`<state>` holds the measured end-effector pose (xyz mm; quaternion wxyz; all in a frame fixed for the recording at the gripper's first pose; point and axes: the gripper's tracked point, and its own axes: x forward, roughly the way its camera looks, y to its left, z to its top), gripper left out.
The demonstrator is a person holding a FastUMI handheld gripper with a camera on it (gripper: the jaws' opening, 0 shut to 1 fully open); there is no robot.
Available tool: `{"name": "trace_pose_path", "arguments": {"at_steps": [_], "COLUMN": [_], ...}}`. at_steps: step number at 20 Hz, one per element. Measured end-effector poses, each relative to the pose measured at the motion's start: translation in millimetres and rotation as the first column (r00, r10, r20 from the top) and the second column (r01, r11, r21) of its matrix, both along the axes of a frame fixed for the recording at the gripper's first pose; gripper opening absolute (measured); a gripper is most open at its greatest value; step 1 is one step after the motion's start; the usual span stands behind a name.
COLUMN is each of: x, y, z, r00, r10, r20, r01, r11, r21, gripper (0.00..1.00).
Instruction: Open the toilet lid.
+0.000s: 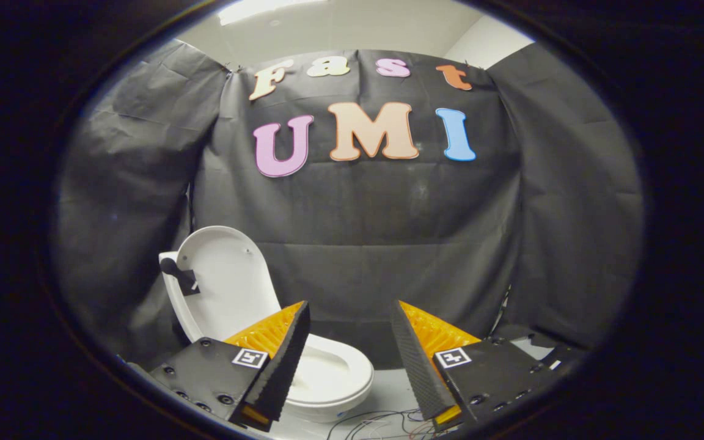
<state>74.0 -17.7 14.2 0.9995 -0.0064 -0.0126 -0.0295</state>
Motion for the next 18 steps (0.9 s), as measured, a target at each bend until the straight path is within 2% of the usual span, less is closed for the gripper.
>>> {"name": "trace_pose_path", "arguments": {"at_steps": [10,18], "x": [1,3], "y": [20,25], "z": [-11,-16], "r00": [0.998,0.996], "r10": [0.051,0.063], "r20": [-0.039,-0.064], "r01": [-0.051,-0.065], "r11": [0.999,0.997], "r21": [0.004,-0.040], "gripper": [0.84,0.84]}}
